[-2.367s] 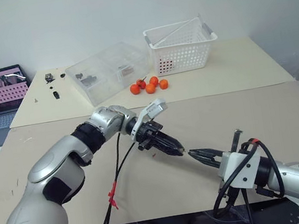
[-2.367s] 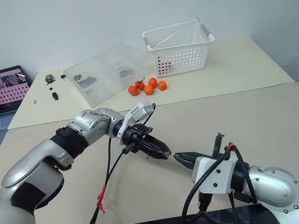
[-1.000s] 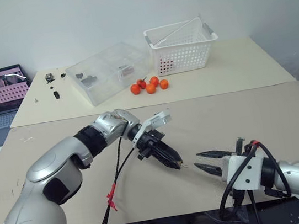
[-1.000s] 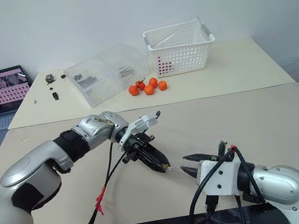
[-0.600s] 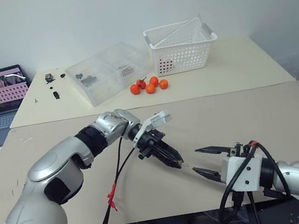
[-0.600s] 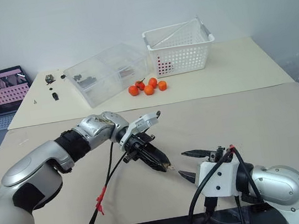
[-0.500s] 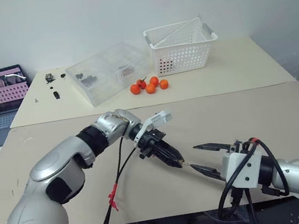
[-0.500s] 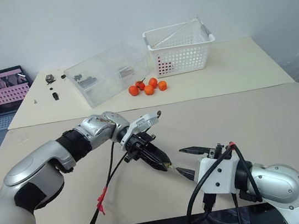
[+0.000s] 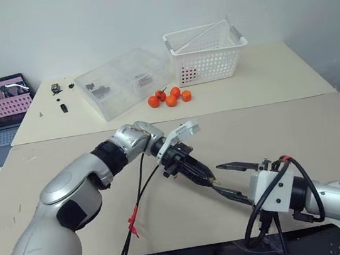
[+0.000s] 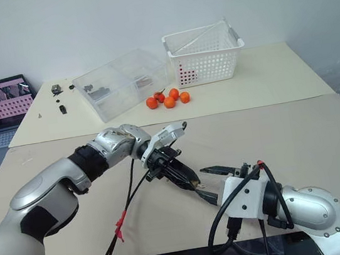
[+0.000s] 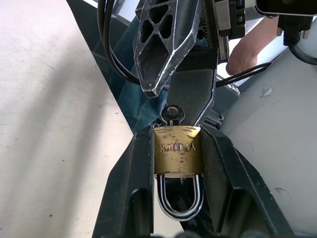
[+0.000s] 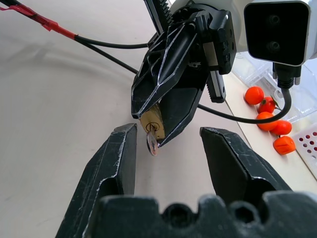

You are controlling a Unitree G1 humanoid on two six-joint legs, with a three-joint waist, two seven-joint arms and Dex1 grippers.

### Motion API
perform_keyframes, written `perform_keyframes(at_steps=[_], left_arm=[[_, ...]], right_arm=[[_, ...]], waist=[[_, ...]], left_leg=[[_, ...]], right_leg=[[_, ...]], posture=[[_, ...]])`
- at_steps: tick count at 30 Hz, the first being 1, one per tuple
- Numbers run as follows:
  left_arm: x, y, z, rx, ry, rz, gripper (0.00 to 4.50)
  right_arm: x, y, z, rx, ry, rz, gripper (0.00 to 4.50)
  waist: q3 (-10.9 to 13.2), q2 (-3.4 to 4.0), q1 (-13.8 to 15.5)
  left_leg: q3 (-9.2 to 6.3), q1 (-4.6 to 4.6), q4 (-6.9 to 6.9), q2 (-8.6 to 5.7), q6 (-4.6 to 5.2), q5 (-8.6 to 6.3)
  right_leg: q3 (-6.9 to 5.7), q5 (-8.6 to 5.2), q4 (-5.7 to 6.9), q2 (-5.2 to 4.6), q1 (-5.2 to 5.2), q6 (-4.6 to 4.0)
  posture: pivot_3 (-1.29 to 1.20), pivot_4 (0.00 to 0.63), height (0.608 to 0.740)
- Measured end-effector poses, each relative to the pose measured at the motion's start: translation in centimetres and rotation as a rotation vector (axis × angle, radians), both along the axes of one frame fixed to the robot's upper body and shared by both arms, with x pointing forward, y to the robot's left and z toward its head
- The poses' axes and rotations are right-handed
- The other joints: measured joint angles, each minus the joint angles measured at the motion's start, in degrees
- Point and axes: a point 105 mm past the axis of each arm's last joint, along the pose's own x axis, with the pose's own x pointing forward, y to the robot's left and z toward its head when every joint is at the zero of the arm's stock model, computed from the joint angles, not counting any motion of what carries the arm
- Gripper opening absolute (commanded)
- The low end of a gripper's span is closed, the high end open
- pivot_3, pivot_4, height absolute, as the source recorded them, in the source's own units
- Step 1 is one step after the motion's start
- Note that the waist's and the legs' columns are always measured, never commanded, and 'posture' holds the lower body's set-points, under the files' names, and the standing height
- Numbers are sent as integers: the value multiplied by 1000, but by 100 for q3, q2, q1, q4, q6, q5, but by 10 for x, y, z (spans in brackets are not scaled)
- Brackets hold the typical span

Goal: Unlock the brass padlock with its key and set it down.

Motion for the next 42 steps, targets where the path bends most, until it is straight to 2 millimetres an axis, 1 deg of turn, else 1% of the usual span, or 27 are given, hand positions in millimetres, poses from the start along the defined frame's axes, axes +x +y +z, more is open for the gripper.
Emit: perform_keyframes(at_steps=[1, 3, 4, 5, 6, 16, 19, 23, 29, 32, 34, 35, 38, 40, 41, 42], left_arm=[[0, 0, 0, 0, 0, 1, 833], [1, 0, 1, -5, 0, 4, 833], [1, 0, 2, -7, -1, 6, 833], [2, 0, 2, -8, -2, 8, 833], [2, 0, 2, -8, -2, 8, 833], [1, 0, 2, -11, -3, 7, 833], [1, 0, 2, -12, -17, 0, 833], [1, -1, 1, -19, -84, -28, 833], [0, -1, -2, -20, -148, -59, 833], [0, -2, -3, -21, -152, -64, 833], [-1, -3, -3, -23, -150, -68, 833], [-1, -4, -3, -22, -149, -65, 833], [0, -4, -3, -19, -133, -54, 833], [1, -4, -3, -6, -94, -31, 833], [2, -5, -2, -6, -67, -16, 833], [4, -7, 1, -15, -38, 3, 833]], right_arm=[[0, 0, 0, 1, 3, -1, 1741], [-1, 0, -2, 1, 12, -1, 1017], [-2, 0, -3, 2, 16, -2, 725], [-3, -1, -3, 3, 19, -4, 276], [-3, -1, -3, 3, 20, -5, 53], [-4, -1, -3, 3, 19, -5, 53], [-4, -1, -4, 18, 49, -6, 53], [-3, -2, -5, 106, 173, -29, 53], [-2, -2, -8, 167, 319, -52, 53], [-3, -2, -8, 150, 321, -55, 53], [-3, -4, -7, 105, 291, -53, 53], [-3, -4, -7, 51, 243, -40, 53], [-3, -4, -4, -92, 99, 9, 915], [0, -8, -4, -179, -15, 18, 1476], [2, -10, -5, -203, -52, 15, 1968], [3, -11, -6, -224, -87, 19, 2273]], waist=[[0, 0, -2], [0, 1, -2], [0, 1, -2], [0, 1, -1], [0, 1, -2], [0, -1, -2], [1, -1, 0], [3, -5, -1], [3, -6, 5], [2, -3, 4], [2, -3, 1], [2, -2, -3], [2, -3, -7], [4, -6, -4], [4, -7, -2], [5, -8, 0]], left_leg=[[0, 1, 0, 0, 0, 0], [0, 1, -1, 1, 0, 0], [0, 1, -1, 1, 0, 0], [0, 1, -1, 1, 0, 0], [0, 1, -1, 0, 0, 0], [1, 1, -1, 0, 0, 0], [1, 1, 0, 0, 0, 0], [4, 0, -1, 2, 1, -1], [7, -1, -2, 1, 5, -3], [8, -1, -2, 0, 9, -6], [11, -1, -1, -2, 11, -7], [13, 0, 0, -2, 11, -7], [16, 2, 0, -3, 11, -7], [18, 4, 1, -4, 11, -7], [19, 4, 3, -6, 11, -7], [19, 3, 3, -6, 11, -7]], right_leg=[[0, 0, 0, 1, 0, 0], [0, 0, 0, 2, 0, 0], [0, 0, 0, 2, 0, 0], [0, 0, 0, 2, 0, 0], [1, 0, 0, 1, 0, -1], [3, 0, 0, 1, 0, 0], [3, 1, -1, 0, 0, -2], [9, 25, -2, -3, 1, -42], [13, 26, -3, -3, 0, -43], [13, 25, -2, -3, 0, -43], [14, 24, -3, -4, 0, -40], [14, 6, -4, -3, 0, -11], [14, -4, -4, -1, -2, 6], [14, -4, -3, 4, -2, 8], [14, -5, -1, 6, -2, 8], [13, -5, 1, 7, -4, 8]], posture=[[0, 150, 740], [0, 150, 740], [0, 150, 740], [0, 150, 740], [0, 150, 740], [0, 150, 740], [0, 150, 740], [0, 150, 740], [0, 150, 740], [0, 150, 740], [0, 150, 740], [0, 150, 740], [0, 150, 740], [0, 150, 740], [0, 150, 740], [0, 150, 740]])
